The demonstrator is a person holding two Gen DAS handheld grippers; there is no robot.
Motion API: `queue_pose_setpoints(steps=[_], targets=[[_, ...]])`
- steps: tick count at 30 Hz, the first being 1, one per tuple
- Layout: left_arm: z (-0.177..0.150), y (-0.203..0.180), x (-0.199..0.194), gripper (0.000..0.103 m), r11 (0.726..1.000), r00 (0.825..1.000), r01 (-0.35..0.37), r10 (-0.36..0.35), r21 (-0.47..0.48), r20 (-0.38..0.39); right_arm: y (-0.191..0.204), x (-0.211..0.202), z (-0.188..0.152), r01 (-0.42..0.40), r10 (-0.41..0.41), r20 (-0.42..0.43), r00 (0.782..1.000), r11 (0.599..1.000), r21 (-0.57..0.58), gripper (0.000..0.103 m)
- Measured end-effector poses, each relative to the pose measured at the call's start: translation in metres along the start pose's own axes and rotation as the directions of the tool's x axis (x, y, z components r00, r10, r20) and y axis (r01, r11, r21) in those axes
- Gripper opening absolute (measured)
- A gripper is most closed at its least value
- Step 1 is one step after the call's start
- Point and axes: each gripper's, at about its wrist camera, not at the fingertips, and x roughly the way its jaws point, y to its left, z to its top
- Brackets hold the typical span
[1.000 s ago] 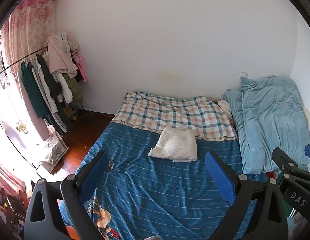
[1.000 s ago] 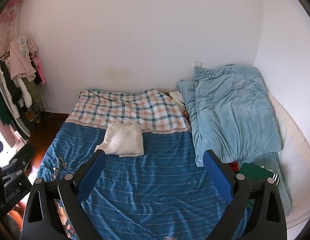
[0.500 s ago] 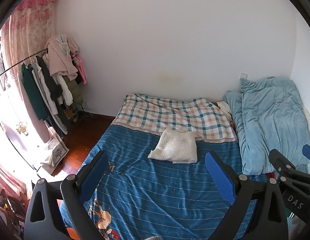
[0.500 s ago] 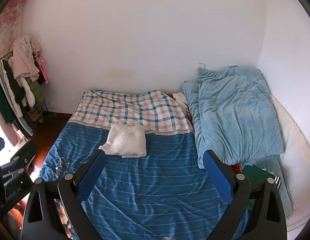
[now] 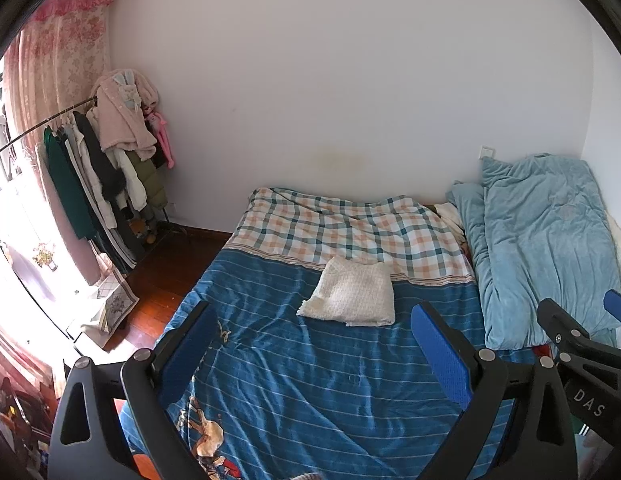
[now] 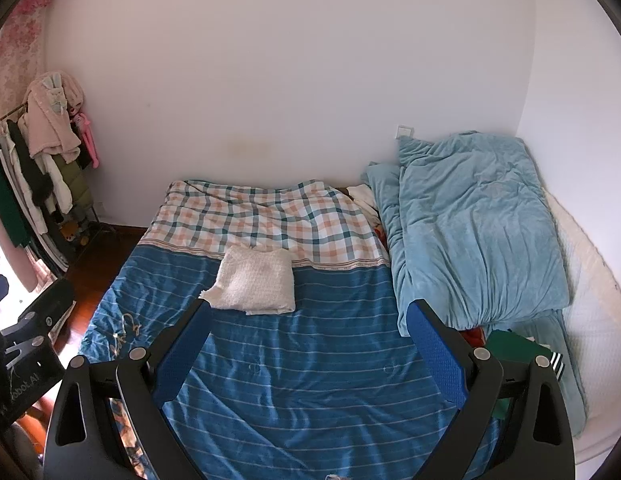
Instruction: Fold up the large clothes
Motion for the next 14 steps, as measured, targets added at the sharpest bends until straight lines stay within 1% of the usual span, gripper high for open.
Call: queue_pose_setpoints(steps=[14], targets=[[-0.0007,0.005,-0.0027,0.099,1.0,1.0,-0.006,0.006,0.0,-0.002,0.0023,-0.0003,-0.0015,-0.008,0.008,0.001,1.0,1.0,-0.002,0.099]])
